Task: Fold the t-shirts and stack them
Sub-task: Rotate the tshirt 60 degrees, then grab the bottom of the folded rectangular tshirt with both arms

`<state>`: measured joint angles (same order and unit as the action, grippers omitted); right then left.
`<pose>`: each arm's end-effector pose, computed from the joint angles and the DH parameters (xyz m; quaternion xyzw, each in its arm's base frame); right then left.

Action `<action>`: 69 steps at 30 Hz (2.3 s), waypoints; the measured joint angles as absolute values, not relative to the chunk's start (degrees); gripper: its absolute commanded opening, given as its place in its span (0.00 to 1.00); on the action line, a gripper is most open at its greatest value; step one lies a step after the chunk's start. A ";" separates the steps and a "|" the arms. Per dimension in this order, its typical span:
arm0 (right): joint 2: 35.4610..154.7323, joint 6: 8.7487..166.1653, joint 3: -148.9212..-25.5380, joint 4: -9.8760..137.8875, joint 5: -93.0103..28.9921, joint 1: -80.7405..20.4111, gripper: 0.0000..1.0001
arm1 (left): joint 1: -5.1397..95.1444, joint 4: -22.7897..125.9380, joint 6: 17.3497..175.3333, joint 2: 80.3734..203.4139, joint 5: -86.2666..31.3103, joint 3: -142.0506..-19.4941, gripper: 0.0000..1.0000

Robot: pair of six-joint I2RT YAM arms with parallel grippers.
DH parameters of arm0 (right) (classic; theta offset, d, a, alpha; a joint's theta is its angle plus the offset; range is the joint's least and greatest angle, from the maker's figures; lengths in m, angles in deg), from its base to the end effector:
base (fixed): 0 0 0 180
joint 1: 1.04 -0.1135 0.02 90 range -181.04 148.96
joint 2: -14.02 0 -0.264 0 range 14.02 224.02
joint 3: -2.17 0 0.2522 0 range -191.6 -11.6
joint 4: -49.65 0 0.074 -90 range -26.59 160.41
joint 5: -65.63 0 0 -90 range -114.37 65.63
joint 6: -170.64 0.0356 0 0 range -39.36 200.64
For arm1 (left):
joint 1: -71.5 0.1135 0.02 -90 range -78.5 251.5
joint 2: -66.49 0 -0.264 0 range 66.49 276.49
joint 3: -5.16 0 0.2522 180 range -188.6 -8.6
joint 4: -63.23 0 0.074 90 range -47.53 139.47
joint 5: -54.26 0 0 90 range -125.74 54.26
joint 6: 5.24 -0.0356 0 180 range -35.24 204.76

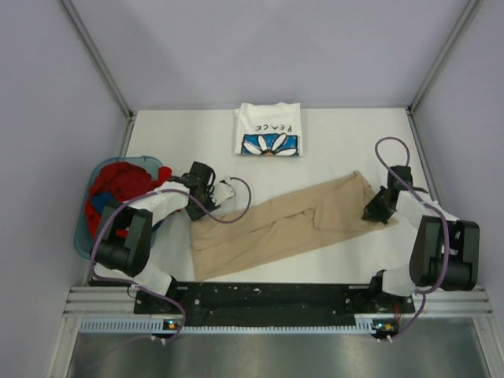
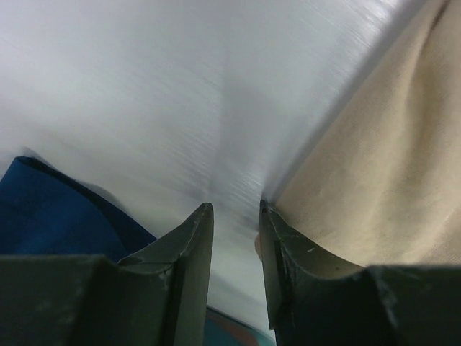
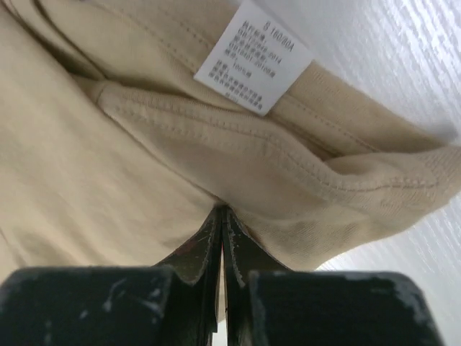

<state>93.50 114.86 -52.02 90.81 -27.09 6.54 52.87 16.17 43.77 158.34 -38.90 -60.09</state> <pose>0.2417 -0.0305 0.1649 0.3446 0.9160 0.0696 0.1932 0.2705 -0.0891 0.1593 0.4885 0.8605 0.0543 0.1341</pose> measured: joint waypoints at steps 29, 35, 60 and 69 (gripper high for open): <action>94.07 96.46 -75.73 73.43 -44.82 -6.43 0.53 | 40.50 2.03 27.16 142.06 -12.82 -58.49 0.53; 79.49 82.05 -57.37 62.92 -51.79 -31.23 0.69 | 40.43 8.00 16.12 143.37 -12.63 -53.25 0.54; 97.17 43.56 -43.69 57.74 -46.06 -71.97 0.56 | 36.80 21.24 12.30 144.05 -16.14 -45.62 0.00; 100.89 44.24 -45.92 57.56 -45.69 -73.09 0.06 | 35.56 20.70 16.80 143.33 -17.37 -45.49 0.00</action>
<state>100.89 44.24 -45.92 57.56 -45.69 -73.09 35.56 20.70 16.80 143.33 -17.37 -45.49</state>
